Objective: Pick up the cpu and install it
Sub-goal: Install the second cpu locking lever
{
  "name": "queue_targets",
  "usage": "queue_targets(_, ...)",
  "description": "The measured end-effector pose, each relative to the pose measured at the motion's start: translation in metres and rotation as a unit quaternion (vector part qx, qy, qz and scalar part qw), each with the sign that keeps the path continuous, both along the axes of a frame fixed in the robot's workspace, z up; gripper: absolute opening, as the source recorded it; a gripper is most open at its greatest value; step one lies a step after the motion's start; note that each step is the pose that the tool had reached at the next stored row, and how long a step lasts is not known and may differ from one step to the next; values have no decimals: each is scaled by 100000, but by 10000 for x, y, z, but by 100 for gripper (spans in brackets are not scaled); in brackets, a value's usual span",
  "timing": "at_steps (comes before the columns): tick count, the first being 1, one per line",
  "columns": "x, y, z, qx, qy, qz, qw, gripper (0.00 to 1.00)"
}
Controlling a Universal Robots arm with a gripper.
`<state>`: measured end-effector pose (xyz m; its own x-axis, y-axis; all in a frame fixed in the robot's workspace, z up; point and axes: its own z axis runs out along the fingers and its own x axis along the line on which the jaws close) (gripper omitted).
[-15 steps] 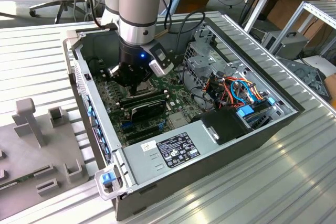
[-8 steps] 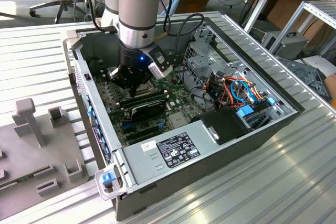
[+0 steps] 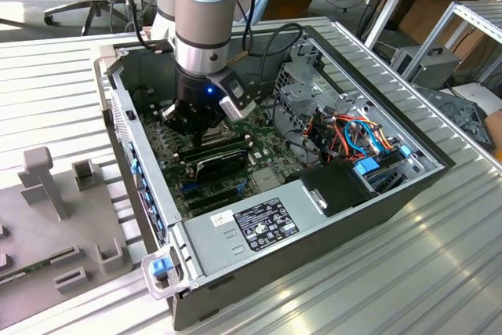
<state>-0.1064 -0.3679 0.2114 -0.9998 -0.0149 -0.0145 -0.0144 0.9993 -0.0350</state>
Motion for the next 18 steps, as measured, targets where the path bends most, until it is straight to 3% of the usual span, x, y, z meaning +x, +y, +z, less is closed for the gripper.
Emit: queue_targets(18, -32, 49, -41, -7, 8, -47, 100000, 11)
